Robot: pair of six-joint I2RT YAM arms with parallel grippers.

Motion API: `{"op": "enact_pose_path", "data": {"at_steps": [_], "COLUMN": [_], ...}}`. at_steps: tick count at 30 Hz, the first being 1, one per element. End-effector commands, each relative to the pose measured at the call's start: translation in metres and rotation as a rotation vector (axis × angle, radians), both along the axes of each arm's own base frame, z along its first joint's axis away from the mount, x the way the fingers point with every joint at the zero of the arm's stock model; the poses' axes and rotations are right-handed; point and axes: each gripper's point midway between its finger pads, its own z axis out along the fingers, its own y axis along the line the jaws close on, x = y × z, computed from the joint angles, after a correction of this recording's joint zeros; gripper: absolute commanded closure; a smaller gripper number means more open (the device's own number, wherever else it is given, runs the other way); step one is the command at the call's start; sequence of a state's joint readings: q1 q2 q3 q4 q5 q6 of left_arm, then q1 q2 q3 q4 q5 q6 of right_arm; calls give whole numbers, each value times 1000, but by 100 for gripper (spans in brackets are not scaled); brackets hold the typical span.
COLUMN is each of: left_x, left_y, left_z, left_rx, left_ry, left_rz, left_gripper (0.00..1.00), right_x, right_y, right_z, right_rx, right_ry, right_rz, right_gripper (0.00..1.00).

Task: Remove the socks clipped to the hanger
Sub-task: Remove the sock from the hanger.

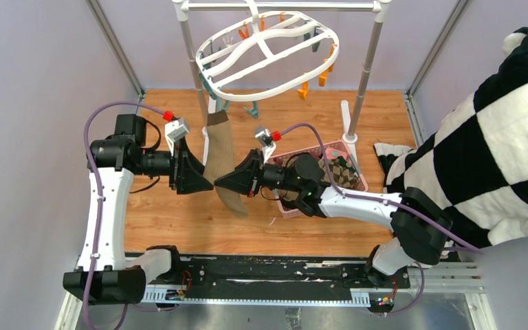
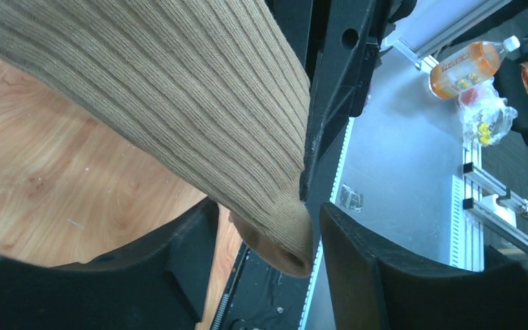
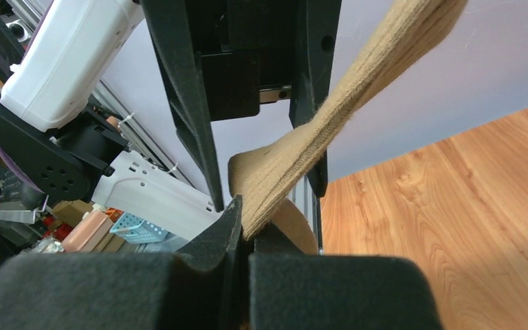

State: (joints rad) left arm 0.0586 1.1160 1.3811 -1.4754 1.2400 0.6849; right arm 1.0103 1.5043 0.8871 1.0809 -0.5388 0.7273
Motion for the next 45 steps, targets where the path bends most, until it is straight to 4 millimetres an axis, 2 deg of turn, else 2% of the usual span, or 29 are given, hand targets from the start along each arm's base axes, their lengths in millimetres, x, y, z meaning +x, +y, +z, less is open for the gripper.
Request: {"op": "enact_pose_path", "data": {"at_steps": [1, 4, 6, 8, 9, 12, 13, 14, 18, 22, 27, 32, 38, 40, 45], "left_x": [1, 2, 2, 1, 1, -1, -2, -2, -5, -9, -7, -6, -4, -4, -4], "left_y": [-4, -3, -3, -2, -2, -2, -2, -2, -3, -7, -8, -8, -7, -8, -7], "left_z": [5, 2, 1, 0, 1, 1, 1, 1, 1, -1, 1, -1, -8, -10, -12], "left_rx": [-28, -17, -10, -5, -3, 2, 3, 3, -3, -13, -22, -21, -8, -8, -7], "left_ry": [9, 14, 12, 8, 7, -6, -7, -8, -9, -1, 6, 4, 13, 18, 18], "left_rz": [-26, -22, -20, -19, -17, -18, -17, -18, -26, -49, -55, -61, -63, -67, -68], "left_gripper": [46, 71, 84, 91, 94, 99, 100, 100, 100, 100, 100, 100, 100, 100, 100], "right_x": [-13, -13, -14, -14, -13, -4, 2, 11, 57, 89, 118, 132, 151, 156, 171], "right_y": [-5, -7, -8, -10, -11, -18, -22, -26, -51, -61, -49, -26, -17, -14, -11], "right_z": [13, 14, 15, 15, 14, 8, 6, 4, 4, 26, 52, 70, 87, 97, 103], "right_rx": [18, 22, 24, 21, 18, -11, -29, -52, -124, -85, -11, 62, 142, 174, 241], "right_ry": [16, 18, 17, 15, 17, 26, 29, 30, 43, 36, 11, 9, 52, 58, 74], "right_rz": [30, 20, 20, 16, 7, -69, -119, -181, -496, -679, -796, -840, -902, -912, -962], "right_gripper": [100, 99, 96, 91, 85, 66, 57, 49, 35, 24, 5, 1, 1, 2, 13]}}
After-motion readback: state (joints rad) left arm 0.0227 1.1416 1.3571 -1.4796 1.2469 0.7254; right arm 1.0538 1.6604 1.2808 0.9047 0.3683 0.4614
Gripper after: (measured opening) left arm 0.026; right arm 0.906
